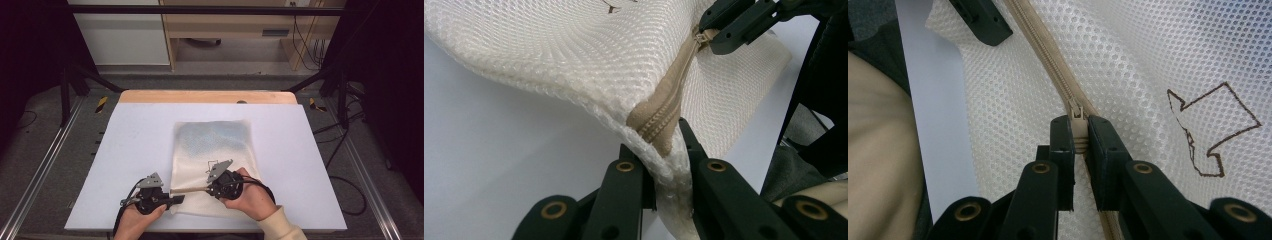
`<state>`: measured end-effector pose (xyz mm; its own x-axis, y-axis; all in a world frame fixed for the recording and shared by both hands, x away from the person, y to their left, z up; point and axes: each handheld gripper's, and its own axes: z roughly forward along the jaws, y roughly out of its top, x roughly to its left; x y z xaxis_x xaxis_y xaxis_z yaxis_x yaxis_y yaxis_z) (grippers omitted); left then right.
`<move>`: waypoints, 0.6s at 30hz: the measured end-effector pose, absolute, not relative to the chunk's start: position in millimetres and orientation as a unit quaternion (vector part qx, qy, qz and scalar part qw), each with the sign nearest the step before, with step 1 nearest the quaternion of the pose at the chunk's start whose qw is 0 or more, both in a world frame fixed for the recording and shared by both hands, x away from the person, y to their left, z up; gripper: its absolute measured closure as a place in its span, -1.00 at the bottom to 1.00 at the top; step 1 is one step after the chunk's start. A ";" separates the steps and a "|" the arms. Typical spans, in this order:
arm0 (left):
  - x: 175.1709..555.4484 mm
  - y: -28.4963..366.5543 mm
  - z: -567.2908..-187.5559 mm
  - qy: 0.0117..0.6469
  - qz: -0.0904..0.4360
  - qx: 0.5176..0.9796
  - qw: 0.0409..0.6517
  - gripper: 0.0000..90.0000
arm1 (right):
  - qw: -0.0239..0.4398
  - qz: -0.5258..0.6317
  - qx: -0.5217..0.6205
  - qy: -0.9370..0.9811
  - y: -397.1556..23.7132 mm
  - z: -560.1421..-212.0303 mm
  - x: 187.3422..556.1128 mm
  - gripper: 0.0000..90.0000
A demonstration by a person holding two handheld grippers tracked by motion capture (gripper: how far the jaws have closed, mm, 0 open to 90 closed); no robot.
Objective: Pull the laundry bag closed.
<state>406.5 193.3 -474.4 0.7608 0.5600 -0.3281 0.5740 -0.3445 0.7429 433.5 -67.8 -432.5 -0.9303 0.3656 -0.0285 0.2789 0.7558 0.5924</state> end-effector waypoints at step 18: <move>406.7 193.3 -474.2 0.345 -0.010 0.820 0.456 0.87 | 0.075 0.305 0.175 0.933 -73.4 -432.7 432.8 0.82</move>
<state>406.7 193.3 -474.2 0.7611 0.5576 -0.3314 0.5756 -0.3451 0.7413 432.8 -73.4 -432.7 -0.9274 0.3725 -0.0332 0.2812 0.7531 0.5948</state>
